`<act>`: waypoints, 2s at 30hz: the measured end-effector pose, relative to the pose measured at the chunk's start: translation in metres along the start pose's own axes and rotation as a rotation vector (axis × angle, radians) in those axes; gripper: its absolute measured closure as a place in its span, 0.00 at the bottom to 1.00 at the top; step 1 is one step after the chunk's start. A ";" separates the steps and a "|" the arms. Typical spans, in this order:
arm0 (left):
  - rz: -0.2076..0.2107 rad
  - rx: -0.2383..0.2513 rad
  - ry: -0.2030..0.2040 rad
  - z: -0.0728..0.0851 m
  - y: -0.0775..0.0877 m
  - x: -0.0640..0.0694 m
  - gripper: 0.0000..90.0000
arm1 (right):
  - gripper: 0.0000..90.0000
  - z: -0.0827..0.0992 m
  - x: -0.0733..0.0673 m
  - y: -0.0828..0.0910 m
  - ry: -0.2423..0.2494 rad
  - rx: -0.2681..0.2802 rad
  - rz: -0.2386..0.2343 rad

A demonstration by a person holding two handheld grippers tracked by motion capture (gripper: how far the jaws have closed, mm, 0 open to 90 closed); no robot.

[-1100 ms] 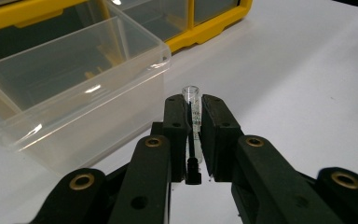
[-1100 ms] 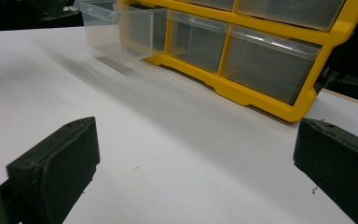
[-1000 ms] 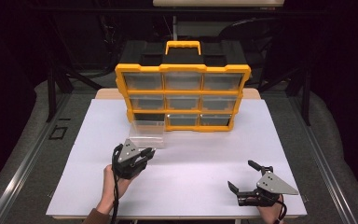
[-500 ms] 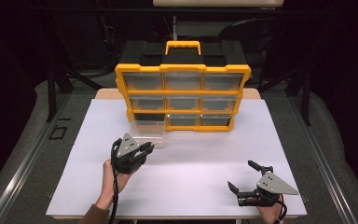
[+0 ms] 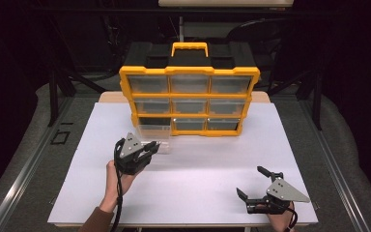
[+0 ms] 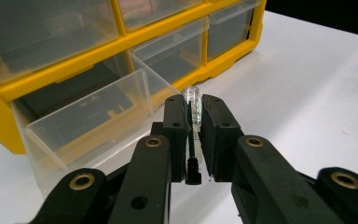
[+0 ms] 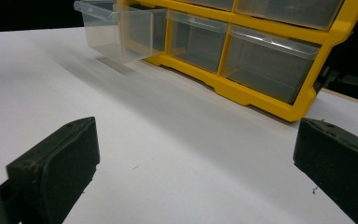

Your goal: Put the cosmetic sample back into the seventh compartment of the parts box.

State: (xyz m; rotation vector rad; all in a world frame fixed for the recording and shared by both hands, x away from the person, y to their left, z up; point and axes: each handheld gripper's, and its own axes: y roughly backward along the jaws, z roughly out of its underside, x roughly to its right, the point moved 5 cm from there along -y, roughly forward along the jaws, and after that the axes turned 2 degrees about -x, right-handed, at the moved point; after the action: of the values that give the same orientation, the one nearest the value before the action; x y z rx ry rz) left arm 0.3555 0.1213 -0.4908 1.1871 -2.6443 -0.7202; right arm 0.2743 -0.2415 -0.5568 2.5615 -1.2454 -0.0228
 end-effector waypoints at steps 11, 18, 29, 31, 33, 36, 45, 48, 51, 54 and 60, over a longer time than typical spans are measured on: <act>-0.016 0.032 0.003 -0.010 0.000 -0.008 0.90 | 0.00 0.001 0.000 0.000 -0.002 -0.007 -0.002; -0.021 0.043 0.005 -0.015 -0.002 -0.012 0.90 | 0.00 0.001 0.000 0.000 -0.002 -0.009 -0.001; -0.030 0.060 0.020 -0.019 -0.007 -0.019 0.90 | 0.00 0.001 -0.001 -0.001 0.002 -0.010 -0.002; -0.031 0.059 0.022 -0.019 -0.009 -0.020 0.90 | 0.00 0.001 -0.001 0.000 -0.002 -0.010 -0.001; -0.032 0.061 0.024 -0.019 -0.009 -0.021 0.90 | 0.00 0.001 0.000 0.000 -0.005 -0.009 0.000; -0.033 0.064 0.026 -0.021 -0.010 -0.023 0.90 | 0.00 0.001 -0.001 -0.001 -0.005 -0.009 -0.002; -0.040 0.075 0.038 -0.022 -0.015 -0.028 0.90 | 0.00 0.001 0.000 -0.001 -0.004 -0.011 0.000; -0.043 0.076 0.039 -0.022 -0.016 -0.028 0.90 | 0.00 0.001 0.000 -0.001 -0.005 -0.011 0.001; -0.045 0.077 0.040 -0.023 -0.018 -0.029 0.90 | 0.00 0.001 -0.001 0.000 -0.002 -0.011 -0.001; -0.037 0.088 0.047 -0.023 -0.021 -0.029 0.90 | 0.00 0.001 0.000 0.000 -0.005 -0.009 -0.001; -0.036 0.089 0.047 -0.023 -0.027 -0.029 0.90 | 0.00 0.001 -0.001 0.000 -0.001 -0.009 0.000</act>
State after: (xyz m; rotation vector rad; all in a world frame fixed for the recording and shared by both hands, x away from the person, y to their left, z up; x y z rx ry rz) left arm 0.4005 0.1190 -0.4824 1.2613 -2.6478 -0.5782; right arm 0.2735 -0.2407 -0.5575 2.5540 -1.2424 -0.0292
